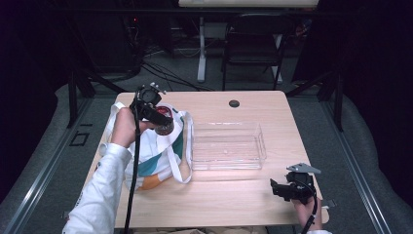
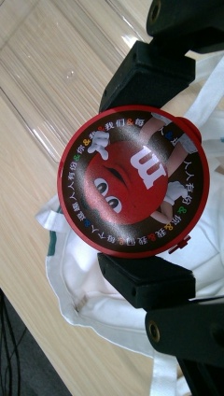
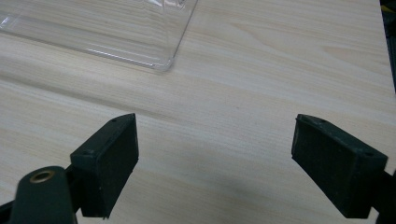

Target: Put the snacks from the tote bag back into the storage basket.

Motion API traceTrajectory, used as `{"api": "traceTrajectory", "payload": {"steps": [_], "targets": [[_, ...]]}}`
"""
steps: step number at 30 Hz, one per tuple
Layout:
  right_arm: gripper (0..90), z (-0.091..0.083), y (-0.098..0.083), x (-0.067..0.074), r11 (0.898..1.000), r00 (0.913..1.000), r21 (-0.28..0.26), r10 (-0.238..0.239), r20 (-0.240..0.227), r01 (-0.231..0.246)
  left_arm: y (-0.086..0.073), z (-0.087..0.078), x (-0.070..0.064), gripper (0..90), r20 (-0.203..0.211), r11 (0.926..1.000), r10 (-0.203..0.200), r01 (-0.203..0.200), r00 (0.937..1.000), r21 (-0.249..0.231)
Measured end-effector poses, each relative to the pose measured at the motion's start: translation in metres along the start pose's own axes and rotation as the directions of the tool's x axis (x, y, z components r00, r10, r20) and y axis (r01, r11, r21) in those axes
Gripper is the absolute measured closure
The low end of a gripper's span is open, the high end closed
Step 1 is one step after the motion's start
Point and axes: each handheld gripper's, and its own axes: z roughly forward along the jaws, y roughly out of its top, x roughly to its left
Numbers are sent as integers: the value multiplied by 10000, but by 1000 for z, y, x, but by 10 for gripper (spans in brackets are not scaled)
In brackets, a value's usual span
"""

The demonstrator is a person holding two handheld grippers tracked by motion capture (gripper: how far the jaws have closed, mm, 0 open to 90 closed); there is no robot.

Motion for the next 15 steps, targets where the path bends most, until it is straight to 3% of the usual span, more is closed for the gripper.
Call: {"api": "traceTrajectory", "payload": {"steps": [15], "targets": [[142, 0, 0, 0, 10000, 10000, 2, -4, -1, 4, 16, 8, -20, 259, 277, 9987, 501, -504, 9984, 103]]}}
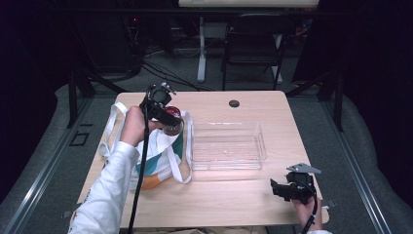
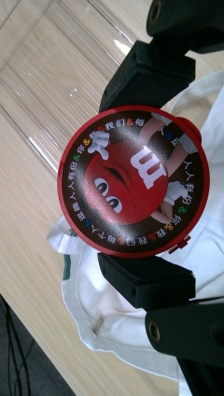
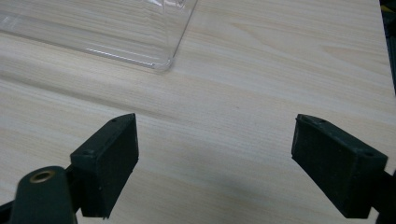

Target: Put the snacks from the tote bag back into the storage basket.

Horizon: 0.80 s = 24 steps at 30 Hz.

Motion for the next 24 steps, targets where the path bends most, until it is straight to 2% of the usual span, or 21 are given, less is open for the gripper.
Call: {"api": "traceTrajectory", "payload": {"steps": [24], "targets": [[142, 1, 0, 0, 10000, 10000, 13, -31, -55, 32, 27, 10, -27, 259, 541, 9981, 617, -618, 9966, 16]]}}
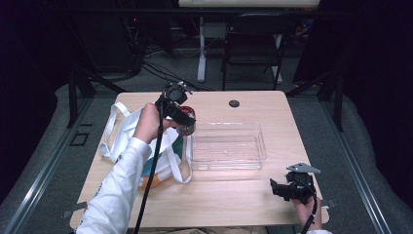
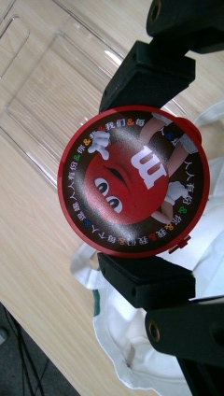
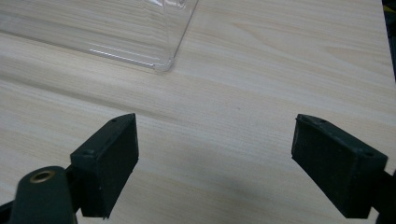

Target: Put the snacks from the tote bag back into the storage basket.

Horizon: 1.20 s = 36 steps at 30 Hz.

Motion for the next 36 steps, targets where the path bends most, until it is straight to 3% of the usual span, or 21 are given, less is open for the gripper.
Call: {"api": "traceTrajectory", "payload": {"steps": [36], "targets": [[142, -1, -1, 0, 10000, 10000, 2, 17, -23, -17, 21, 21, -32, 259, 790, 9982, 598, -595, 9951, -60]]}}
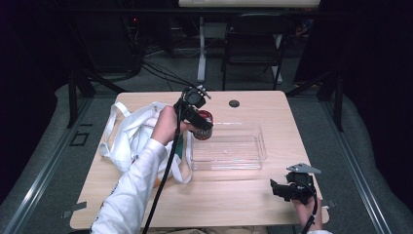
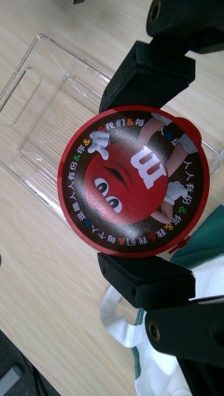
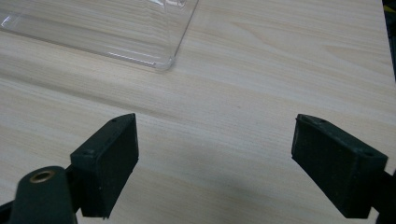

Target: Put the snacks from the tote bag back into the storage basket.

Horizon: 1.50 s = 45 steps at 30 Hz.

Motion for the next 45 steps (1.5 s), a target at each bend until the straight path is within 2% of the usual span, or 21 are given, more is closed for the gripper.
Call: {"api": "traceTrajectory", "payload": {"steps": [21, 35, 45], "targets": [[142, 0, 0, 0, 10000, 10000, 20, -35, 14, 35, 1, 14, -10, 259, 401, 9996, 182, -190, 9990, 197], [142, 0, 0, 1, 10000, 10000, 4, -42, 6, 42, -6, 24, -12, 259, 531, 9995, 98, -114, 9985, 294], [142, 0, 0, 1, 10000, 10000, -4, -38, 26, 38, -12, 31, -11, 260, 606, 9995, -99, 80, 9981, 321]]}}
